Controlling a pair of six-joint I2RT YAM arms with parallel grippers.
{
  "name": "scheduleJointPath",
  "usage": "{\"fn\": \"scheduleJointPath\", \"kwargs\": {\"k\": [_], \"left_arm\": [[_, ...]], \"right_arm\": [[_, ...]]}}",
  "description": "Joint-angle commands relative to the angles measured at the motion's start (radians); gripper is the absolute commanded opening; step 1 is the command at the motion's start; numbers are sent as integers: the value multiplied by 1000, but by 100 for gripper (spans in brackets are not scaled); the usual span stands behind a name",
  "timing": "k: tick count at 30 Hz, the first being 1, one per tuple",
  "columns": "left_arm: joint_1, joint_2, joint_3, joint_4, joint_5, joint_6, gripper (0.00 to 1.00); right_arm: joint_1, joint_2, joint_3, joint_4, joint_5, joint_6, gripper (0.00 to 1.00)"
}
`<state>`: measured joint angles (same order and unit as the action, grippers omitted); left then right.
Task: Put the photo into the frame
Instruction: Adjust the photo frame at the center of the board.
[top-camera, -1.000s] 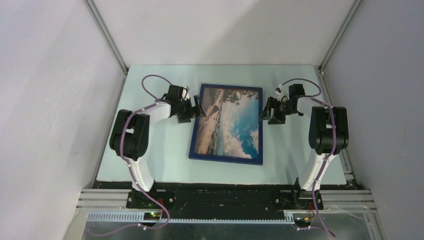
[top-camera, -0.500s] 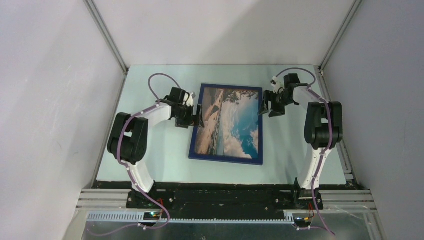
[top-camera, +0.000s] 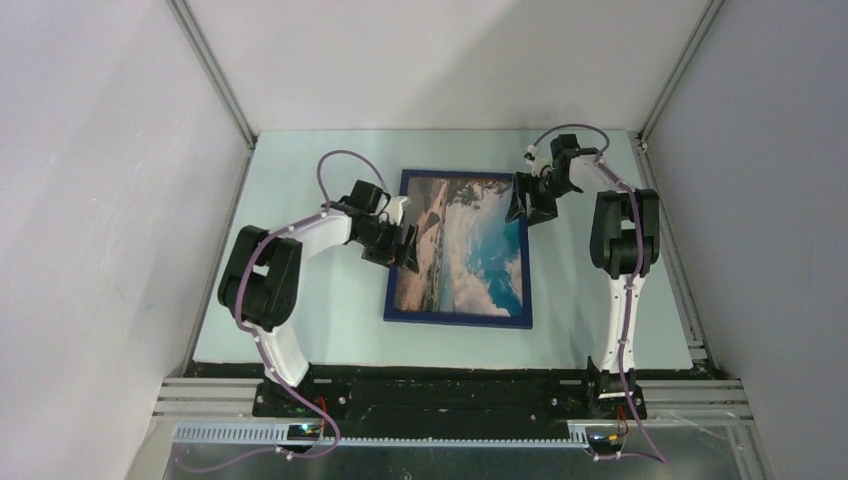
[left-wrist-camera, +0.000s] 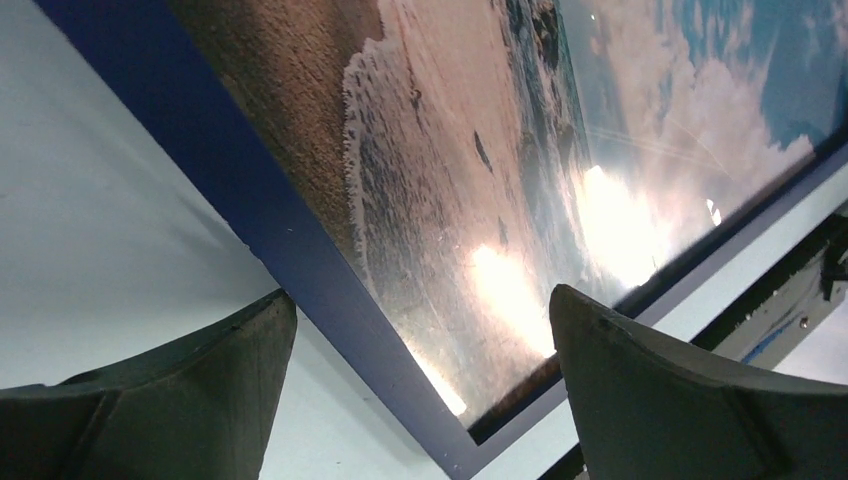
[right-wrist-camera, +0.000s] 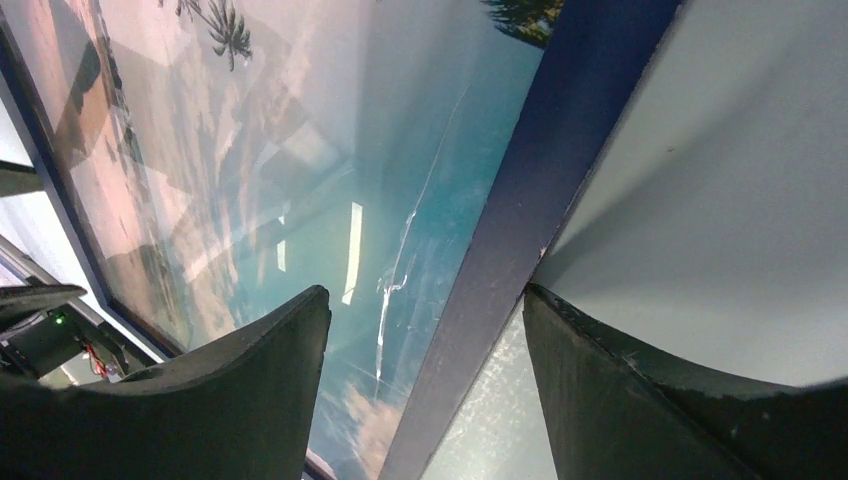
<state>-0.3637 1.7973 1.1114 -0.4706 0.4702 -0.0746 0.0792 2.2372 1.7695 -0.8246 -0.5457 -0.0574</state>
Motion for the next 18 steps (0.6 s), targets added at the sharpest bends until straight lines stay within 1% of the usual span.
{"fn": "scheduleJointPath", "kwargs": {"k": [1, 4, 7, 11, 15, 18], "left_arm": [[-60, 4, -15, -21, 137, 40, 100], [-90, 13, -7, -19, 189, 51, 100], [-129, 18, 7, -19, 224, 71, 100], [-195, 18, 33, -20, 271, 135, 100], [-268, 8, 51, -19, 296, 192, 100], [-299, -2, 54, -19, 304, 217, 100]], "right_arm": [[6, 47, 93, -44, -29, -25, 75], [11, 67, 132, -59, -32, -43, 75], [19, 102, 204, -92, -27, -73, 75], [34, 138, 293, -117, -16, -115, 75], [58, 155, 363, -128, 48, -159, 75], [69, 154, 402, -121, 130, -178, 75]]}}
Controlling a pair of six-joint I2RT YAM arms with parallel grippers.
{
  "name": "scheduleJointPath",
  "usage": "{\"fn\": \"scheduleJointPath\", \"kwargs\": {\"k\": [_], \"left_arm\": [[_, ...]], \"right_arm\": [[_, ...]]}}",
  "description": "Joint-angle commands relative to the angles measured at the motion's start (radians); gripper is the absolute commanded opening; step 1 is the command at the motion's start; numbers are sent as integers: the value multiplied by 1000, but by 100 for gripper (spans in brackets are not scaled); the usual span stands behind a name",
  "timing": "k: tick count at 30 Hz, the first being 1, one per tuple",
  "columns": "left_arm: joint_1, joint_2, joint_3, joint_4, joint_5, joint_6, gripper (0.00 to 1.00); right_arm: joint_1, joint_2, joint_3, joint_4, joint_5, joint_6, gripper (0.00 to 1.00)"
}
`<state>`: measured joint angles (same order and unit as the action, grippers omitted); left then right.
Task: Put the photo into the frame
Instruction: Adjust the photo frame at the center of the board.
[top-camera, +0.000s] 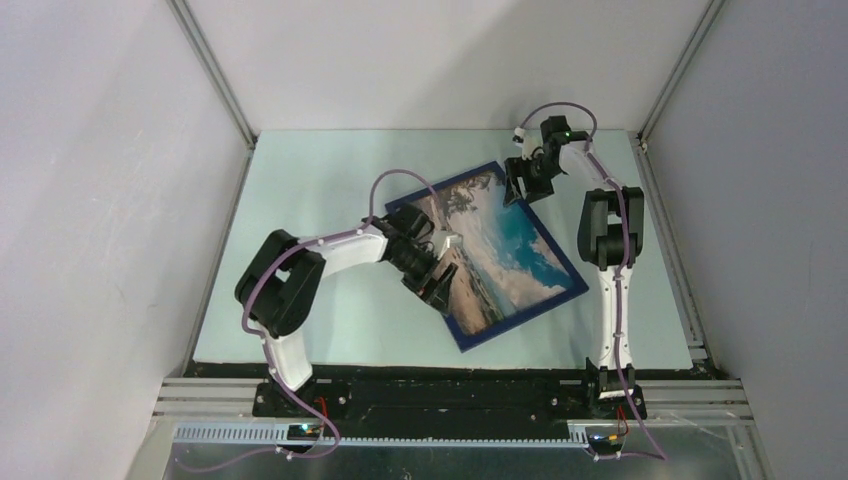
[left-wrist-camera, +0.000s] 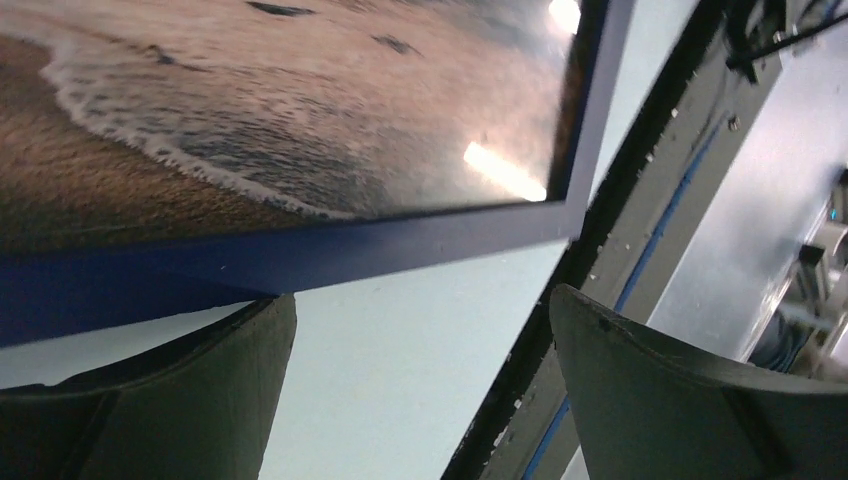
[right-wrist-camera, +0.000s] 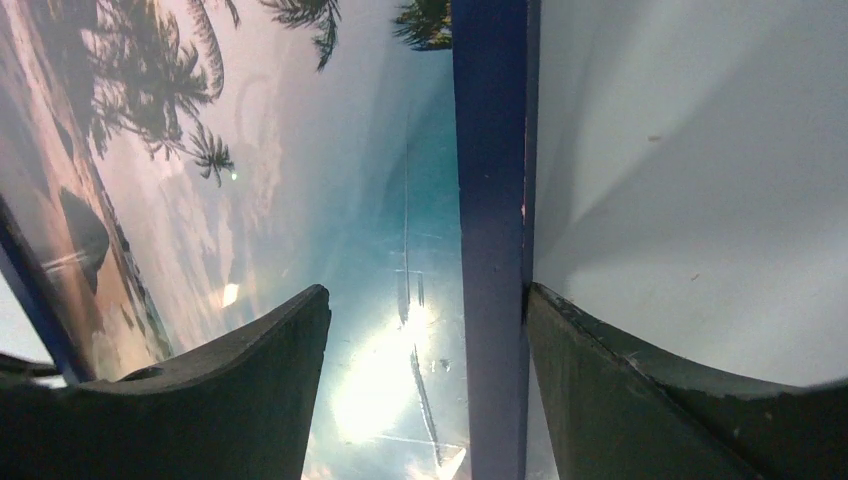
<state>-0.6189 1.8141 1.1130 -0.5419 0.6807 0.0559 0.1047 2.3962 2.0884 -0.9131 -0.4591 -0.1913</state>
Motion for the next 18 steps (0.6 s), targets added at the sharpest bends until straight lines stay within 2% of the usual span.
{"fn": "scheduleJointPath", "kwargs": {"k": [1, 7, 13, 18], "left_arm": [[-50, -27, 53, 51, 95, 93, 100], [-39, -95, 46, 52, -13, 117, 100], [59, -145, 112, 51, -164, 59, 100], [185, -109, 239, 55, -257, -39, 100]], "right_arm": [[43, -7, 87, -31, 59, -45, 75], [23, -117, 25, 30, 169, -52, 76], [-4, -318, -212, 126, 196, -68, 77], [-5, -516, -447, 198, 211, -122, 77]]}}
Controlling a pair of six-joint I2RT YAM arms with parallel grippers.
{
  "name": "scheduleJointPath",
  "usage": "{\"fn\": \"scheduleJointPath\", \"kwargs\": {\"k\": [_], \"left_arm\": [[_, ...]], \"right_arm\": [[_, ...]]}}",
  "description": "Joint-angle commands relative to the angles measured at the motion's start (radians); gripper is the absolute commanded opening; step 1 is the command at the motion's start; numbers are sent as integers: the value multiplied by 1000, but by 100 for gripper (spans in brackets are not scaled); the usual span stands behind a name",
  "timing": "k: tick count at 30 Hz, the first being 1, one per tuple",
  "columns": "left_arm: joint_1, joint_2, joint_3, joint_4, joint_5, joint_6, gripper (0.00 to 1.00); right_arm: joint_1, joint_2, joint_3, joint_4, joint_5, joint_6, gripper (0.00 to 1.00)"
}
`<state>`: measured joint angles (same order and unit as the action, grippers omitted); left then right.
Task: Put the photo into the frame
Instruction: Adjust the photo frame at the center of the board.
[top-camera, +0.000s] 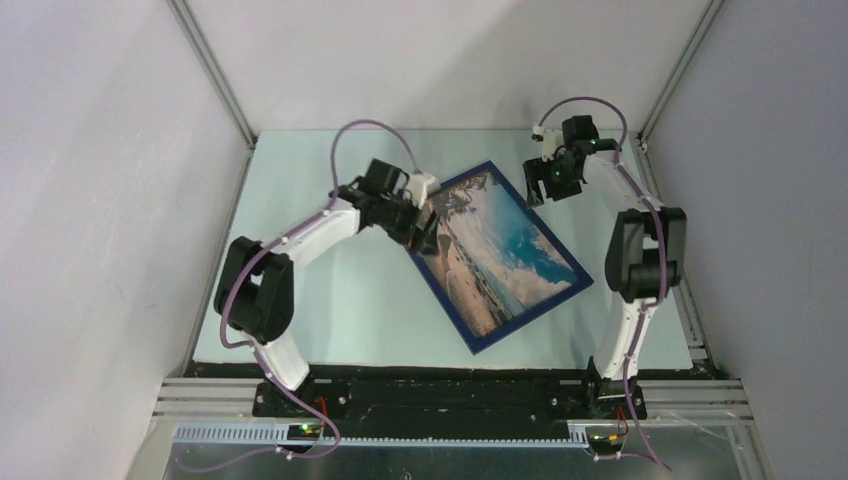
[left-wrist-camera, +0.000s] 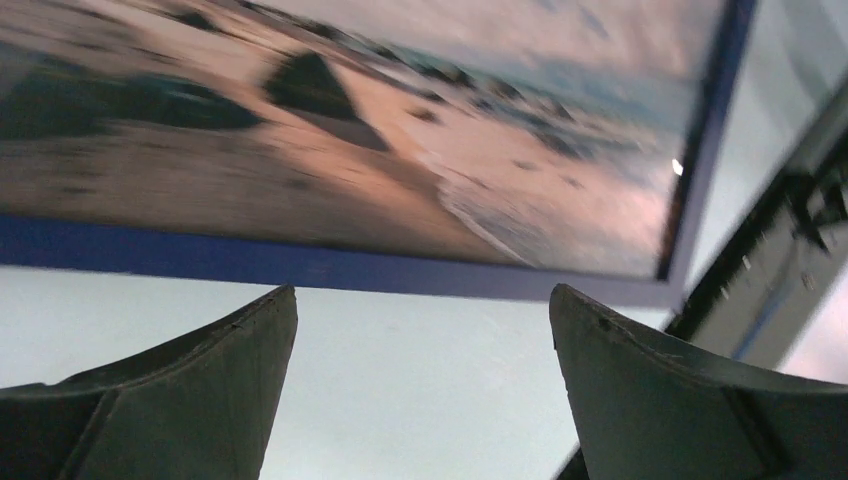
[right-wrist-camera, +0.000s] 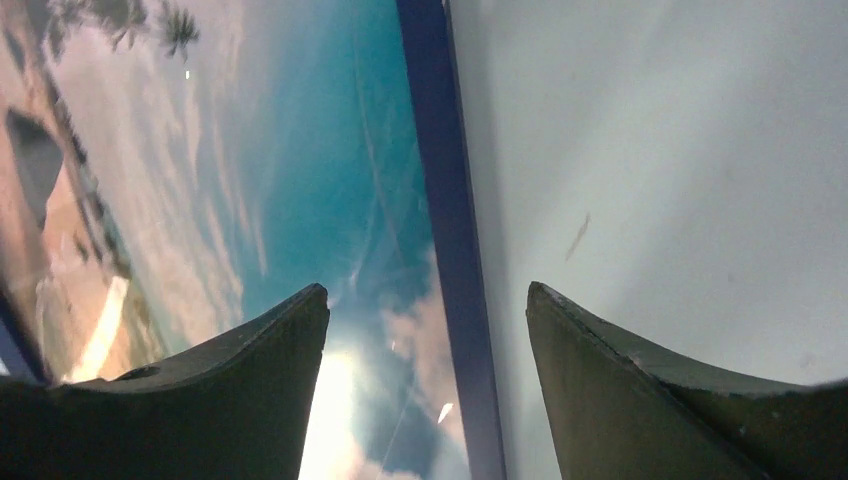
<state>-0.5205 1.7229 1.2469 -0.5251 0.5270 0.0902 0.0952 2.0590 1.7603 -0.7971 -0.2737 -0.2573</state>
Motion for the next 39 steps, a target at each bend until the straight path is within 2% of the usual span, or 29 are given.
{"fn": "scheduleJointPath", "kwargs": {"k": [1, 7, 13, 20, 28, 39], "left_arm": [[100, -7, 123, 39, -111, -78, 100], [184, 135, 318, 46, -200, -133, 100], [246, 333, 474, 58, -219, -218, 100], [258, 469, 570, 61, -217, -269, 100], [258, 544, 593, 60, -147, -325, 100], [256, 550, 558, 66, -39, -336, 100]], "right_arm": [[4, -236, -189, 89, 30, -75, 77], [9, -457, -443, 70, 34, -164, 77], [11, -665, -650, 7, 7, -256, 77], [30, -848, -874, -37, 13, -354, 77], [30, -878, -1019, -15, 49, -412, 77], [20, -763, -1076, 81, 96, -436, 76]]}}
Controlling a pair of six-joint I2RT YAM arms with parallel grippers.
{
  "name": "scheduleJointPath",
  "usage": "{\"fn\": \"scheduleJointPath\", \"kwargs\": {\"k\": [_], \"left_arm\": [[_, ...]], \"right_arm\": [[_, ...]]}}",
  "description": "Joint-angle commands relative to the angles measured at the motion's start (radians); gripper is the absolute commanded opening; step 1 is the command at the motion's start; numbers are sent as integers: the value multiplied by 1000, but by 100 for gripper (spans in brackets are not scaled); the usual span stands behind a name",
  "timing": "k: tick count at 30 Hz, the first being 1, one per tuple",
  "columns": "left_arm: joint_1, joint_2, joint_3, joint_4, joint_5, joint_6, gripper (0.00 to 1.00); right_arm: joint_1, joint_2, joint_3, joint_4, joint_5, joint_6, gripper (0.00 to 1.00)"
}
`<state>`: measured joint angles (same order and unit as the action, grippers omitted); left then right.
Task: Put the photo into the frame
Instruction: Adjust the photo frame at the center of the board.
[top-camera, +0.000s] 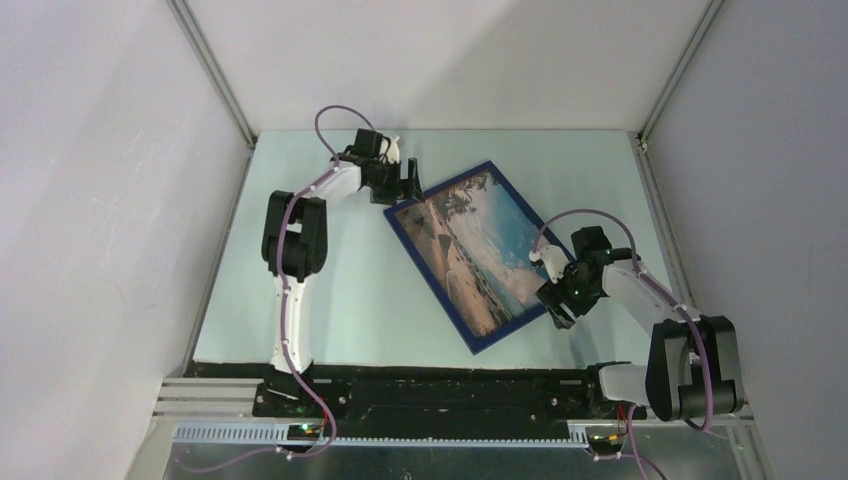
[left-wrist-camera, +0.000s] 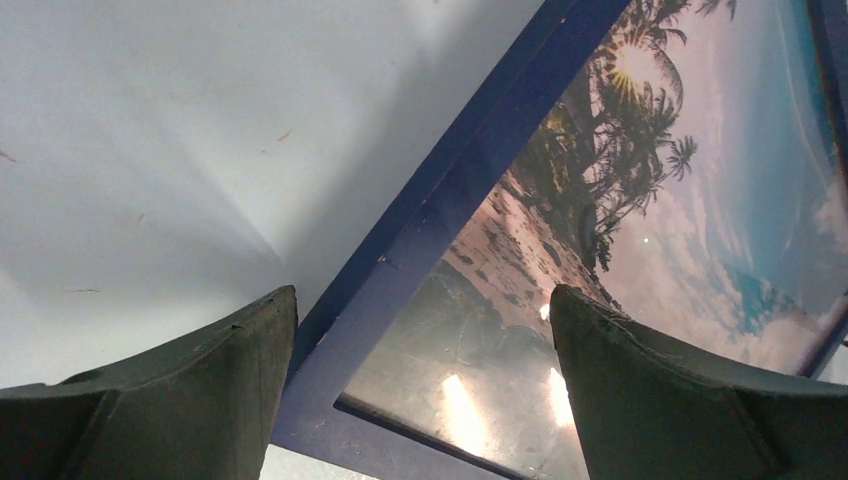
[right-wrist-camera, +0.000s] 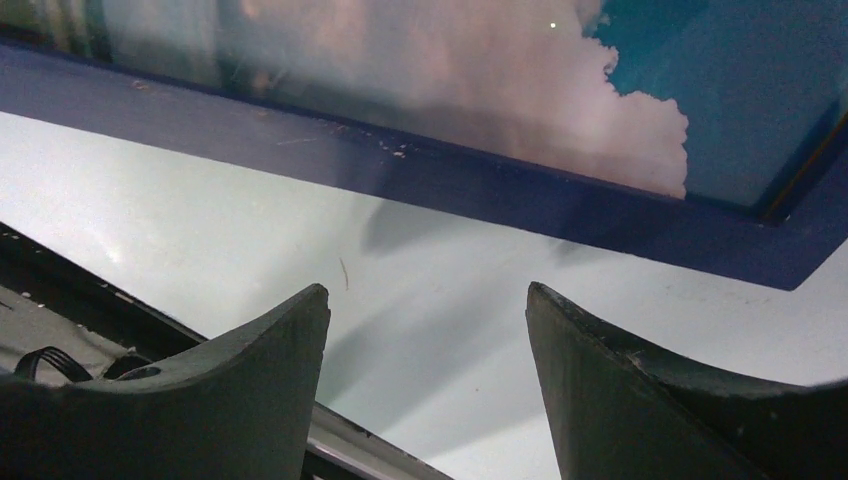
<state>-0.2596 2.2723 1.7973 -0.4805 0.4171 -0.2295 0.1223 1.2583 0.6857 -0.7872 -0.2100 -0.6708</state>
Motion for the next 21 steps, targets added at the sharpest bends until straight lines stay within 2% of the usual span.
{"fn": "scheduleJointPath", "kwargs": {"k": [1, 6, 12, 21], "left_arm": [[-5, 0, -5, 23, 90, -16, 100], [-4, -31, -84, 25, 159, 3, 99], [-4, -114, -200, 25, 175, 75, 99], [8, -270, -425, 24, 160, 139, 98]], "right_arm": [[-10, 47, -2, 94, 38, -22, 76], [-23, 140, 9, 177, 89, -8, 76], [-45, 250, 58, 249, 124, 40, 76], [-46, 433, 245, 290, 188, 119, 76]]}}
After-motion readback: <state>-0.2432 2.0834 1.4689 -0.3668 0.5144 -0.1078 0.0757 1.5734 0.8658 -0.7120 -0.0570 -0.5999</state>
